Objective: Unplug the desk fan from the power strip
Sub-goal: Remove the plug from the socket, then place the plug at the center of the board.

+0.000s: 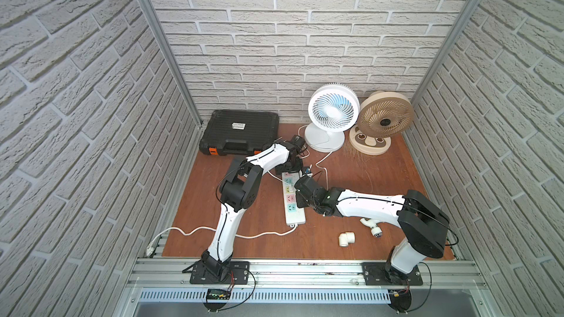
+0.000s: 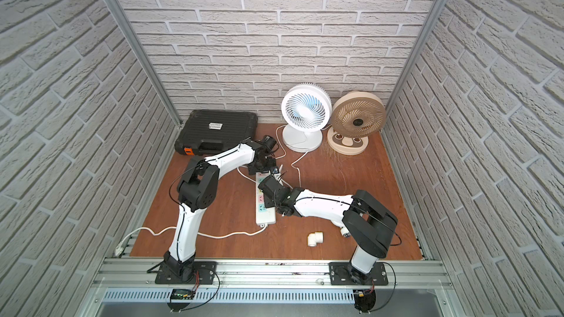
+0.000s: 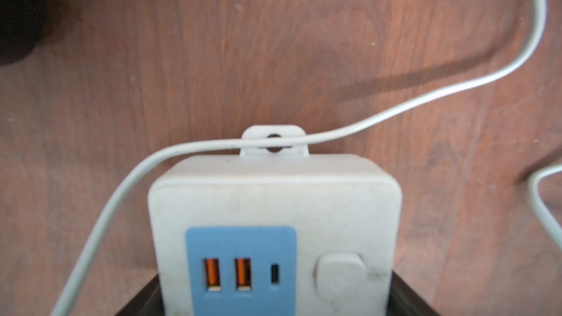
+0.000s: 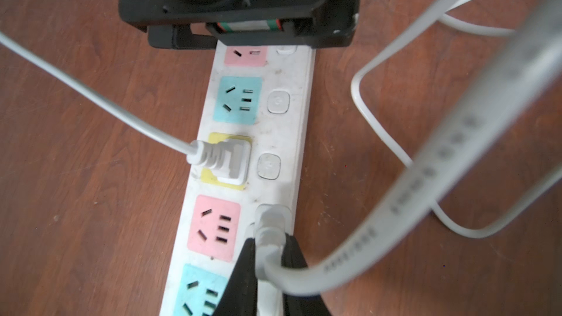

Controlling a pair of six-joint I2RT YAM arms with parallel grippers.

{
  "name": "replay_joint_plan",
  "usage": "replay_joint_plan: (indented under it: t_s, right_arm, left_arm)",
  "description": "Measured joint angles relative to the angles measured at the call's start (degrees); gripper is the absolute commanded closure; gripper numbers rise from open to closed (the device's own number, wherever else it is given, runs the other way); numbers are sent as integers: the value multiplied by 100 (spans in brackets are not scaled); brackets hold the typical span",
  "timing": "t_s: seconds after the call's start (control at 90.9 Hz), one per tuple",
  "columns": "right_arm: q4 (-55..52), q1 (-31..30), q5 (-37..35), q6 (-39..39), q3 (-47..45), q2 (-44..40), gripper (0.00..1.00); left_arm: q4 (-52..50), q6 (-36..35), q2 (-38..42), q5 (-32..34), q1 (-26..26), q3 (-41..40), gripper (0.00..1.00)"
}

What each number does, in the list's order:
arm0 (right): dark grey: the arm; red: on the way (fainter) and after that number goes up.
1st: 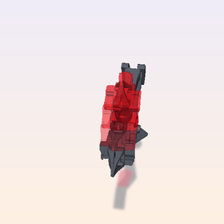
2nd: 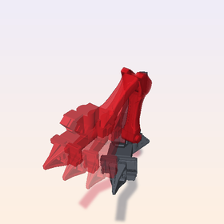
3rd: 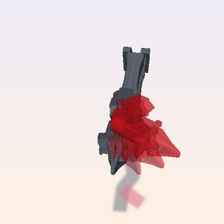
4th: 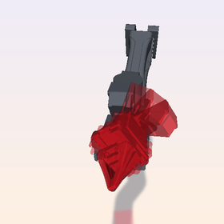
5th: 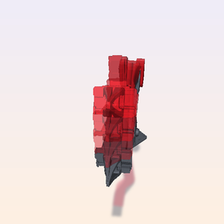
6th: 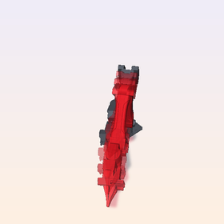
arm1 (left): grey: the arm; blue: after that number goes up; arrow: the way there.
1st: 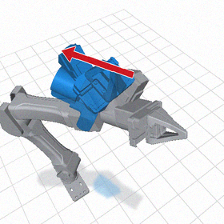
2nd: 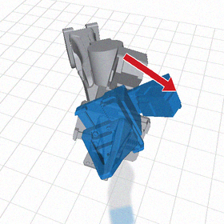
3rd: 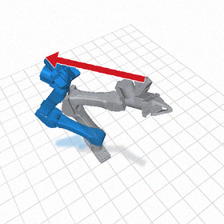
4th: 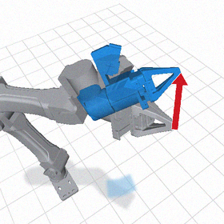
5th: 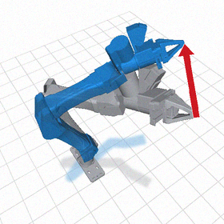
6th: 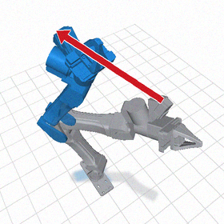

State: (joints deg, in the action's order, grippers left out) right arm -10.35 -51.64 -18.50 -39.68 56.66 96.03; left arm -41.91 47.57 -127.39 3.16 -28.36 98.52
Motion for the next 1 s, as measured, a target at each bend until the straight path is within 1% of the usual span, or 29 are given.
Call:
replay_joint_plan:
  t_s: [0.275, 0.418, 0.539, 0.693, 1.001]
  right_arm:
    - [-179, 101, -114, 55, -136, -195, 97]
    - [-264, 393, -131, 125, -356, -511, 97]
    - [-275, 791, -107, 199, -492, -737, 97]
    - [-273, 1460, 35, 310, -656, -920, 97]
    - [-219, 2865, 503, 505, -708, -922, 97]
  left_arm:
    - [-4, -22, 0, 7, 0, 0, 100]
    - [-4, -24, 0, 9, 0, 0, 100]
    - [-7, -22, 0, 15, 0, 0, 100]
    - [-7, -9, 2, 35, -4, -4, 100]
    - [76, 20, 55, 70, -7, -96, 100]
